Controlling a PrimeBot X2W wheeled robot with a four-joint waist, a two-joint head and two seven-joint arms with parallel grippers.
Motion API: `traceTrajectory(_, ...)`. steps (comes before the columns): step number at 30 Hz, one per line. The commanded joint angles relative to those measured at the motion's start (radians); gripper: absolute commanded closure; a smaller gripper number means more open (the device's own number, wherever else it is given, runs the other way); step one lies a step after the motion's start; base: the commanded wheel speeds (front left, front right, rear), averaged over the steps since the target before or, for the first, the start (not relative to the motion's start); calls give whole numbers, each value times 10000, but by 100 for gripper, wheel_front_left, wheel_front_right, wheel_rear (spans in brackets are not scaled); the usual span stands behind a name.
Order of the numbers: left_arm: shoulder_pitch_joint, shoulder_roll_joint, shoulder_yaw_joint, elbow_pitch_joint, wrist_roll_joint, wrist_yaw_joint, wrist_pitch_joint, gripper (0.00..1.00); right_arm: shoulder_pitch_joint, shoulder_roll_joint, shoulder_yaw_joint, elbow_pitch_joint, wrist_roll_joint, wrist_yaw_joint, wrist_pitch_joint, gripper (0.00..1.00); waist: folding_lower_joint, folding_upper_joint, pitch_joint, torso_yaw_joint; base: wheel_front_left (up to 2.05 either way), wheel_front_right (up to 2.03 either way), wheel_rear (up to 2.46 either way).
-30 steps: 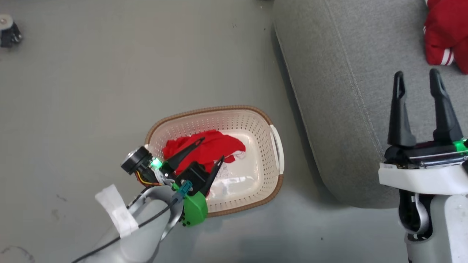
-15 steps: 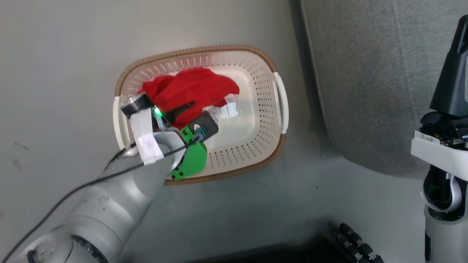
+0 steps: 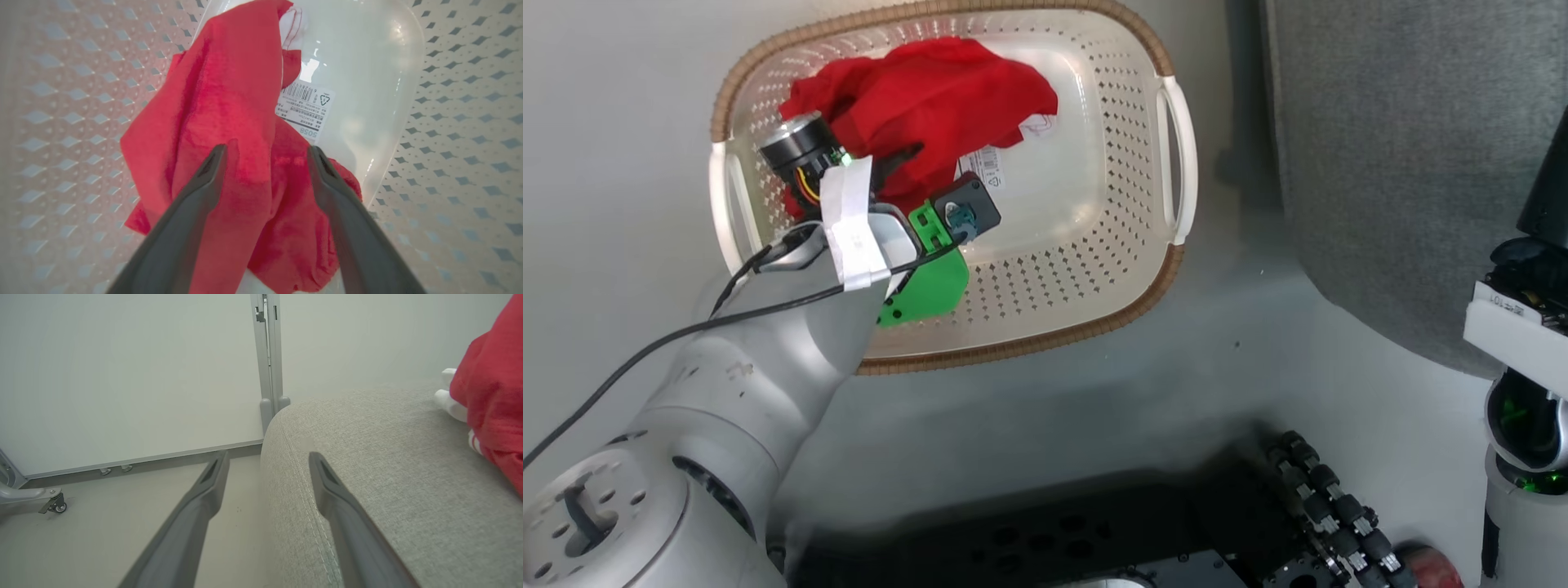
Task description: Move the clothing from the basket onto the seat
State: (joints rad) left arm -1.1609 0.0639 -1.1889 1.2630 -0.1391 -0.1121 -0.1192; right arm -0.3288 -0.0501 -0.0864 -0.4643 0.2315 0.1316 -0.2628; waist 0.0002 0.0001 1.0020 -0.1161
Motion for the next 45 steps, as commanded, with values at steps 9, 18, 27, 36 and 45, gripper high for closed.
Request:
traceTrajectory(9, -663, 81, -310, 200, 429, 1130, 245, 0, 129, -4, -220, -375, 546, -17, -31, 0, -2, -1, 800, -116, 0, 0, 0)
traceTrajectory(18, -778, 288, -475, 239, 606, 1715, 166, 100, 252, -4, -205, -462, 818, -17, -31, 0, -2, -1, 861, -217, 0, 0, 0)
traceTrajectory(27, -382, 179, 229, 115, -298, 2066, -1144, 100, -259, -5, -150, -122, 845, -17, -32, 0, -2, -1, 321, -60, 0, 0, 0)
traceTrajectory(36, 1771, 522, 1546, -2495, -1436, 2714, -1456, 100, 235, -8, 347, 750, 269, -17, -31, 0, -2, -1, -2390, 392, 0, 0, 0)
traceTrajectory(45, 4858, 1254, 3437, -5793, -1758, 3263, -1453, 100, 1270, -9, 1118, 1684, -66, -17, -31, 0, -2, -1, -5386, 469, 0, 0, 0)
